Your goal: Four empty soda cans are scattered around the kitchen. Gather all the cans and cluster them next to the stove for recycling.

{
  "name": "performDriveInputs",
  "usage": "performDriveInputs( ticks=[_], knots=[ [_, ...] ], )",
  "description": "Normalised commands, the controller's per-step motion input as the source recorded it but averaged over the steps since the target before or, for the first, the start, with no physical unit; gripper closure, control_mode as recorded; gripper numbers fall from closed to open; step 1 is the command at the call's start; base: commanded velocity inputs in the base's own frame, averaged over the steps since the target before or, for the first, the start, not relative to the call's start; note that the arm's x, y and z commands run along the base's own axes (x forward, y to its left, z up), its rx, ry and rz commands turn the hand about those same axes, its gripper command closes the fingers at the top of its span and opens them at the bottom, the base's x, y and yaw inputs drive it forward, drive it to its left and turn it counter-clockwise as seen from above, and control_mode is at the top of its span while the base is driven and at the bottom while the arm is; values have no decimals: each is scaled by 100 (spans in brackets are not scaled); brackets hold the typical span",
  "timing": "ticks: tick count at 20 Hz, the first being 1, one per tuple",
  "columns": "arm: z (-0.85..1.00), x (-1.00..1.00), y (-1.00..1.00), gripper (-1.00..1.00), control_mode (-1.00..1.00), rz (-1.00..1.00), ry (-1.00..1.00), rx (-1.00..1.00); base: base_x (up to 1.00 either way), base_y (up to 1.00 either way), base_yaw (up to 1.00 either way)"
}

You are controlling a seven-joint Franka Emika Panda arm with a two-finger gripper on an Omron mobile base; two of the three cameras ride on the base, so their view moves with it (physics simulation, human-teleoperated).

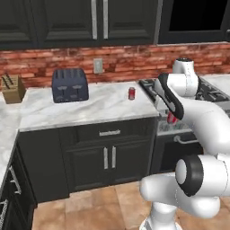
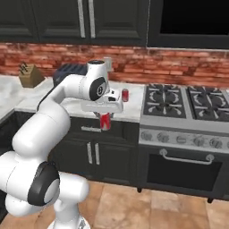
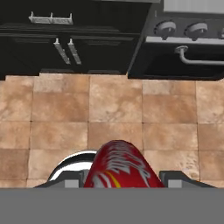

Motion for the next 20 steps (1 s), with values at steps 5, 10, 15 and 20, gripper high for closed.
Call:
performDriveInputs(
  ticks=[5, 10, 15, 20],
  knots=[
    [0, 0, 0, 100, 100, 0, 0, 0, 100, -24, 0],
    [0, 0, 0, 100, 100, 0, 0, 0, 100, -43, 0],
    [0, 0, 0, 100, 100, 0, 0, 0, 100, -36, 0],
    [0, 0, 0, 100, 100, 0, 0, 0, 28, -4, 0]
  ],
)
